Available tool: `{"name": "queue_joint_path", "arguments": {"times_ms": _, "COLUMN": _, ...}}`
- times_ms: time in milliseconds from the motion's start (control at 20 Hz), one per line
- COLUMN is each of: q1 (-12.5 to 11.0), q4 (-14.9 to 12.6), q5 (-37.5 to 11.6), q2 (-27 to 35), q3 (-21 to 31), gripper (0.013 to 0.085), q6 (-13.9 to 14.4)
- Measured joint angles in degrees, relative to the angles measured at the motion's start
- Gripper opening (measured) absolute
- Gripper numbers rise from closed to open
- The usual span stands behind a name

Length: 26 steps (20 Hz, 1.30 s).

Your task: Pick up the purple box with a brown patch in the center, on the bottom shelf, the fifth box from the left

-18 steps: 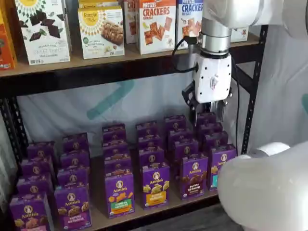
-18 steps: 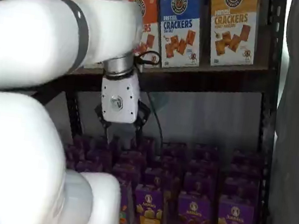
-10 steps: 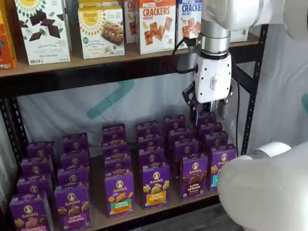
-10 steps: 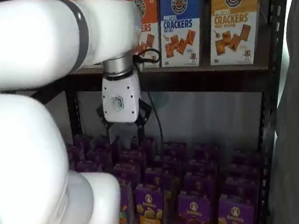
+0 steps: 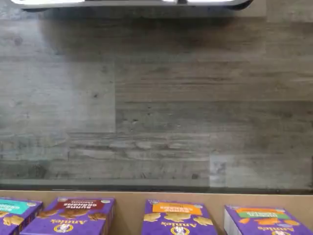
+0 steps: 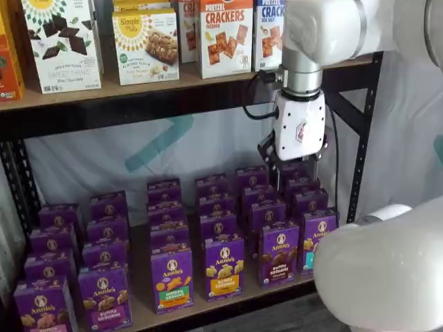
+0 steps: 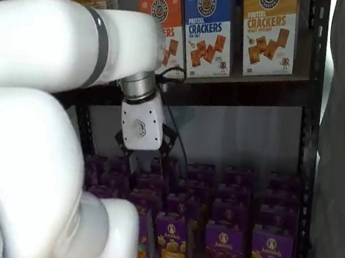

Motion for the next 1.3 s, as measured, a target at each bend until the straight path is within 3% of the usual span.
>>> {"name": "queue_joint_path", "arguments": {"times_ms": 500, "q1": -0.56, "q4": 1.12, "q5": -12.5, "q2": 7.5, "q3": 6.02, "gripper": 0.085, "q6": -0.64}}
{"name": "queue_joint_path", "arguments": {"times_ms": 700, "q1": -0.5, "q4": -0.37, "q5": -17.51, "q2": 11.06, "q3": 7.7, "gripper": 0.085, "q6": 0.3}}
{"name": "queue_joint_path", "arguments": {"times_ms": 1300, "q1": -2.22, "q4": -1.0, "q5": -39.65, "q2": 27.96, "q3": 11.07, "gripper": 0.085, "q6": -0.37}}
